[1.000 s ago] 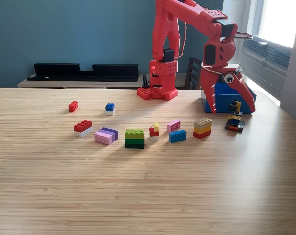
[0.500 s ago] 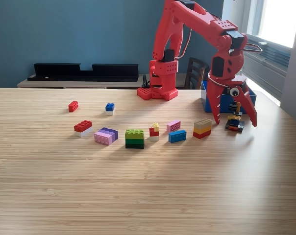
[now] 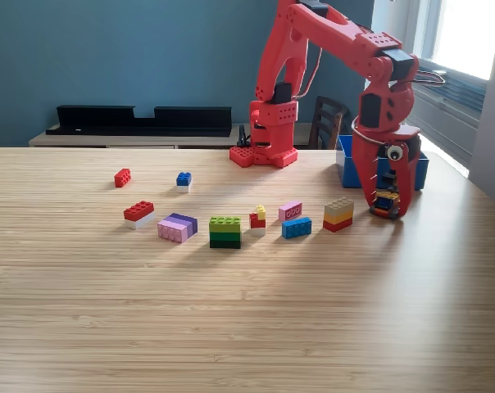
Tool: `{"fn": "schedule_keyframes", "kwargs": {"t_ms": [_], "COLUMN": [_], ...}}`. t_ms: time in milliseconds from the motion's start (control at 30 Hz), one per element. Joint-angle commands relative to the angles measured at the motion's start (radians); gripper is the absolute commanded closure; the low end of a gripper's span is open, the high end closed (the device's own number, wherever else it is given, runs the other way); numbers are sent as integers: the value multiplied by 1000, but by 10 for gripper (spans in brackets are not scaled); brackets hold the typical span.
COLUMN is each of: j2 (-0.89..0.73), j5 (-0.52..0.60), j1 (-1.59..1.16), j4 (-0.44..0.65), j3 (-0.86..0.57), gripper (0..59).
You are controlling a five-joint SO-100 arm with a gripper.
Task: Grasp a lego block and put it in the bin.
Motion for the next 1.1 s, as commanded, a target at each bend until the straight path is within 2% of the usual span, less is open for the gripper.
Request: {"fn": "schedule_keyframes", "kwargs": {"t_ms": [33, 167, 267, 400, 600, 767, 1100], "j2": [23, 26, 52, 149, 331, 459, 612], "j5": [60, 94, 126, 141, 149, 146, 146], "j1": [-8, -6, -6, -6, -29, -95, -236], "j4": [57, 106, 195, 202, 230, 264, 365], "j3": [-120, -146, -239, -244, -192, -78, 75], "gripper": [586, 586, 586, 586, 586, 586, 586]}}
